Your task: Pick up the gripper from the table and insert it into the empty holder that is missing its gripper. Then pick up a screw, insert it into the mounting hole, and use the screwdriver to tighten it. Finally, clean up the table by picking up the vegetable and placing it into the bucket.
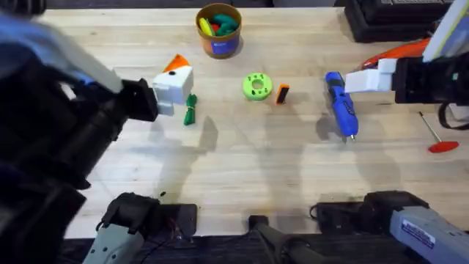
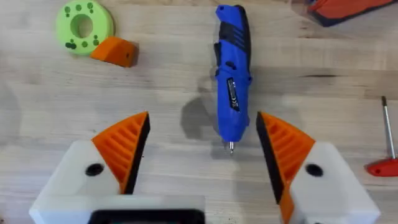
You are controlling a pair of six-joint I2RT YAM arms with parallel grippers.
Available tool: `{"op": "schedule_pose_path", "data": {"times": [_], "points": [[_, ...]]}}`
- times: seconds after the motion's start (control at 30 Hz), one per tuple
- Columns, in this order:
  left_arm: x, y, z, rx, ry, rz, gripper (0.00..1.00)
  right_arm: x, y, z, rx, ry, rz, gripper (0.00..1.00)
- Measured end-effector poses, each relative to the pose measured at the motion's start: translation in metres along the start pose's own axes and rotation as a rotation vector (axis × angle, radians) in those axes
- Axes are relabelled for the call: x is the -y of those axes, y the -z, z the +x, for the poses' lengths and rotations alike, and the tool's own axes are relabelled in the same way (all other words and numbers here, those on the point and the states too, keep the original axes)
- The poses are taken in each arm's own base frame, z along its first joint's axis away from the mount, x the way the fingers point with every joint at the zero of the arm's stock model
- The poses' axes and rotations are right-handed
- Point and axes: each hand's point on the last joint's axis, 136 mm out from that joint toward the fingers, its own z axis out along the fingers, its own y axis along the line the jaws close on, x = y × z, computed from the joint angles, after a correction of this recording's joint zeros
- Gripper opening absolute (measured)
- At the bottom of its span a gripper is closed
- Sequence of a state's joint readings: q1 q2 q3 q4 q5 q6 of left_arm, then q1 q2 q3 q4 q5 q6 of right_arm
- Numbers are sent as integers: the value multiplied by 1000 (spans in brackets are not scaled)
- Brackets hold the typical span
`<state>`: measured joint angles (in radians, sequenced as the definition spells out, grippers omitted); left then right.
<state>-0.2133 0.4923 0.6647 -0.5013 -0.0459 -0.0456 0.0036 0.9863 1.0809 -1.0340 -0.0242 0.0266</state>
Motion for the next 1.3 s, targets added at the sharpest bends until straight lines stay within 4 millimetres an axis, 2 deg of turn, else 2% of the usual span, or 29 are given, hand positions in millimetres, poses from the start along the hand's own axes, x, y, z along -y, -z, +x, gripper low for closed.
{"op": "schedule_pose_path", "data": {"times": [0.27,0.53,0.67,0.87,1.03,1.3], "points": [[-15,4,15,95,21,-48,985,0,0,0,0,0,0,991],[-19,4,22,170,33,-44,985,0,0,0,0,0,0,991],[-19,1,23,231,30,-29,985,0,0,0,0,0,0,991],[-14,-7,36,317,17,12,985,0,0,0,0,0,0,991],[-8,-7,42,396,1,46,985,0,0,0,0,0,0,991],[-6,-11,55,416,27,74,985,0,0,0,0,0,0,991]]}}
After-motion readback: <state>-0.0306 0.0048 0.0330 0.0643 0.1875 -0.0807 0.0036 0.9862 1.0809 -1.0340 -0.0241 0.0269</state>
